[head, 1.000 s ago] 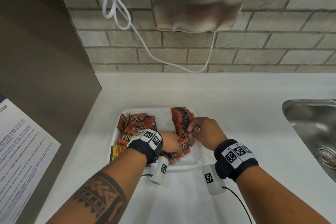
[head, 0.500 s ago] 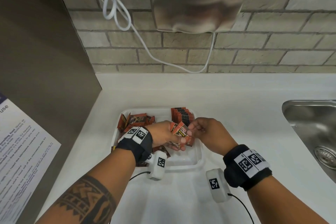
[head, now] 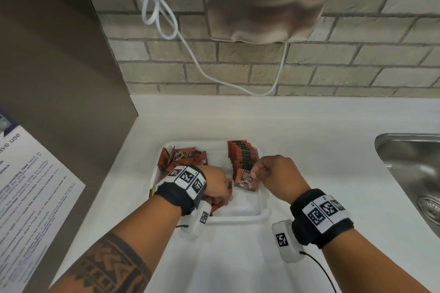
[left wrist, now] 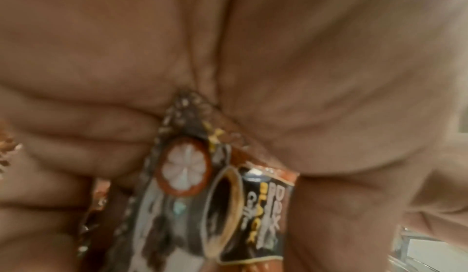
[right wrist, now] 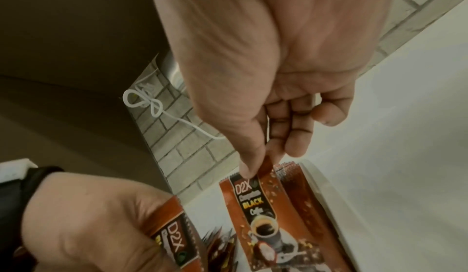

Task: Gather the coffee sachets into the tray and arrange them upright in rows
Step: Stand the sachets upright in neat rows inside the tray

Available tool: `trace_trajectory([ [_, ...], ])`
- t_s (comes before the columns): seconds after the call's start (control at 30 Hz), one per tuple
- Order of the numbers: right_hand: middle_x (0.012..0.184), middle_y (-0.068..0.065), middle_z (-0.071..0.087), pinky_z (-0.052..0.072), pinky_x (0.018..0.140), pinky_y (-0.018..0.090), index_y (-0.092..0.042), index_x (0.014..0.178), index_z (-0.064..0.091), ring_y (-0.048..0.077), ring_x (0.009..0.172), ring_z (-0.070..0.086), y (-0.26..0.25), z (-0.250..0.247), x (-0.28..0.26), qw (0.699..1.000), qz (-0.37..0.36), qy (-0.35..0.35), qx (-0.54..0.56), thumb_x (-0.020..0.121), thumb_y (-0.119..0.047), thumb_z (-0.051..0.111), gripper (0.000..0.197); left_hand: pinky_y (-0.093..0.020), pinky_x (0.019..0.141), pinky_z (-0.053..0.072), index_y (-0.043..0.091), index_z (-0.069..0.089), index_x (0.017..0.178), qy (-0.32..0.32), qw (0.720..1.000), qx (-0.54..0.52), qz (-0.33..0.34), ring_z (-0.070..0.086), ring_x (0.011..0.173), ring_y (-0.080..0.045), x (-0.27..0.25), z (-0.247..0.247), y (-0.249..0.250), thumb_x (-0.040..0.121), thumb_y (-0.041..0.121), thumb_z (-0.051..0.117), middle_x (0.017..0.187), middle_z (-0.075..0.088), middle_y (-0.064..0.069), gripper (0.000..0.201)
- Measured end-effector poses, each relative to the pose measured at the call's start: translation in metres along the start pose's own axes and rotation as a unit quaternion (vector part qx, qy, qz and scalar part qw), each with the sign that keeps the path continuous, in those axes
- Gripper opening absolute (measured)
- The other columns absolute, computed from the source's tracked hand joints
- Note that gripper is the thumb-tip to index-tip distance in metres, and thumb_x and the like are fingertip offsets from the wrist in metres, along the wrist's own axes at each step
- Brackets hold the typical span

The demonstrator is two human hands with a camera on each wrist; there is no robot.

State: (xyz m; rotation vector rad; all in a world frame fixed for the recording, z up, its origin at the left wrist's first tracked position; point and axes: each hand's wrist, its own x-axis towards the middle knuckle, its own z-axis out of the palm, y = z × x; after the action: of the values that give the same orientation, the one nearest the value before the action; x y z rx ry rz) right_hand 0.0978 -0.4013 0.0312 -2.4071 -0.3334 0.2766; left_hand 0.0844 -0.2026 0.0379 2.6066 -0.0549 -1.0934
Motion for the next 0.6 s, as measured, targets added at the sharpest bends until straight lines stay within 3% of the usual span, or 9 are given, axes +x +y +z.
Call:
trace_trajectory([
  [0.1,0.073,-0.009,0.071,0.040,0.053,0.004,-0.020,0.080,0.074,0.001,0.063,0.060,-0.002,0.003,0.000,1.000,0.016,-0.015,-0.017,0.089,-0.008,0.059,0.021,-0.033,0.077,0.057,0.013,0.072,0.102,-0.020,0.999,-0.025,0.022,0.062,0.063,-0.015,0.005,0.008,0.008,0.092,0.041,0.067,0.075,0.071,0.000,0.030],
  [0.17,0.071,-0.008,0.068,0.040,0.054,0.004,-0.018,0.080,0.075,-0.004,0.060,0.058,-0.004,0.002,-0.001,0.999,0.016,-0.021,-0.027,0.087,-0.007,0.060,0.020,-0.029,0.066,0.055,0.014,0.069,0.115,-0.029,0.998,-0.049,0.034,0.061,0.061,-0.014,0.008,0.012,0.015,0.094,0.037,0.066,0.078,0.069,0.002,0.032],
  [0.27,0.072,-0.011,0.062,0.039,0.054,0.005,-0.016,0.079,0.078,-0.002,0.064,0.057,-0.005,0.002,-0.001,0.999,0.008,-0.022,-0.042,0.084,-0.005,0.062,0.019,-0.021,0.054,0.048,0.015,0.068,0.105,-0.032,0.998,-0.039,0.044,0.061,0.061,-0.014,0.010,0.013,0.024,0.094,0.035,0.065,0.082,0.068,0.003,0.023],
  [0.37,0.073,-0.015,0.058,0.037,0.056,0.006,-0.016,0.081,0.078,-0.002,0.067,0.054,-0.005,0.003,0.000,0.998,-0.005,-0.021,-0.058,0.084,-0.007,0.065,0.016,-0.021,0.053,0.047,0.021,0.066,0.092,-0.041,0.998,-0.030,0.043,0.061,0.060,-0.014,0.014,0.014,0.028,0.094,0.037,0.066,0.080,0.069,0.005,0.016],
  [0.6,0.079,-0.015,0.056,0.035,0.059,0.008,-0.020,0.087,0.075,0.000,0.070,0.052,0.001,0.004,0.003,0.998,-0.008,-0.013,-0.066,0.083,-0.012,0.074,0.010,-0.020,0.054,0.048,0.019,0.066,0.097,-0.049,0.997,-0.039,0.043,0.060,0.058,-0.011,0.019,0.015,0.028,0.094,0.036,0.065,0.086,0.070,0.003,0.017],
])
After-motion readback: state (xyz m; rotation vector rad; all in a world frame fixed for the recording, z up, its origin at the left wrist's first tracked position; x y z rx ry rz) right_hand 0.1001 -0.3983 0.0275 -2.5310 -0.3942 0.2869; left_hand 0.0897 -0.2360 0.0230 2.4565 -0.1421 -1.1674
